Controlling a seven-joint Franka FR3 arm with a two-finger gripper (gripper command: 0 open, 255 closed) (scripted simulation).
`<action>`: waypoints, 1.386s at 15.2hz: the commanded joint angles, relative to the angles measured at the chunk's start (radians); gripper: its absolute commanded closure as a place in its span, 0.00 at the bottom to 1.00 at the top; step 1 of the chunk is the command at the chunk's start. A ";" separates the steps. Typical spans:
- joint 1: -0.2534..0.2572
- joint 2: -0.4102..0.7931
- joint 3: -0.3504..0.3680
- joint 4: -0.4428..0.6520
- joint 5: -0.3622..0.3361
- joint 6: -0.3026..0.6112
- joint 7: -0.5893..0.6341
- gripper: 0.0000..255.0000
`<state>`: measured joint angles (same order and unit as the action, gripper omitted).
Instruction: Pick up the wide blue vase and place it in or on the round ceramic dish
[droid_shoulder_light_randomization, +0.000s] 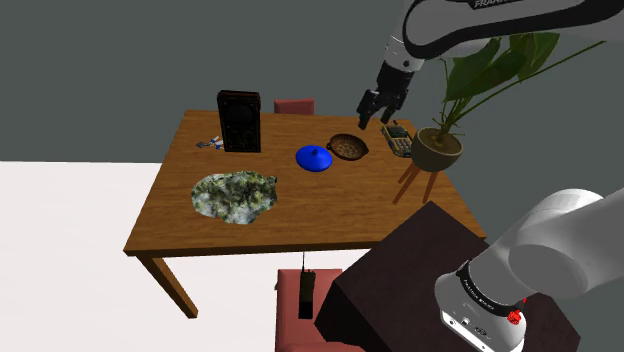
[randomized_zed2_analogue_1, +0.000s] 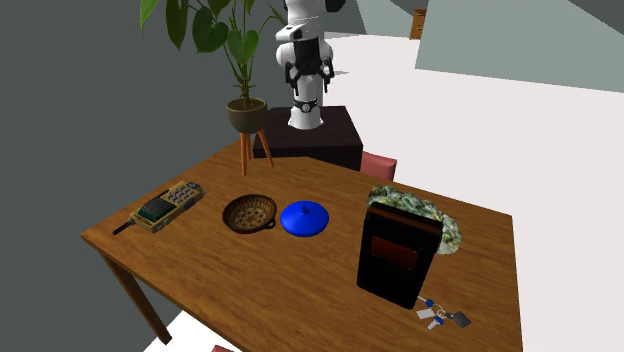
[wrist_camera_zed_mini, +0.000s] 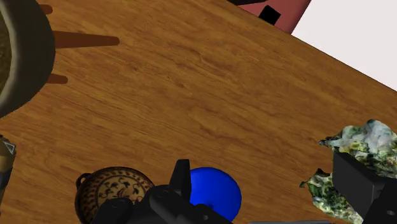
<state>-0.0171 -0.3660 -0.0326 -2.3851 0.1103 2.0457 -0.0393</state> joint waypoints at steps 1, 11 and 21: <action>0.003 0.086 0.000 0.027 0.003 0.058 -0.007 0.00; -0.002 0.481 -0.010 0.239 0.016 0.226 -0.054 0.00; -0.018 0.880 -0.010 0.581 0.022 0.271 -0.080 0.00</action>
<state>-0.0323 0.4743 -0.0430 -1.8409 0.1316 2.3147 -0.1159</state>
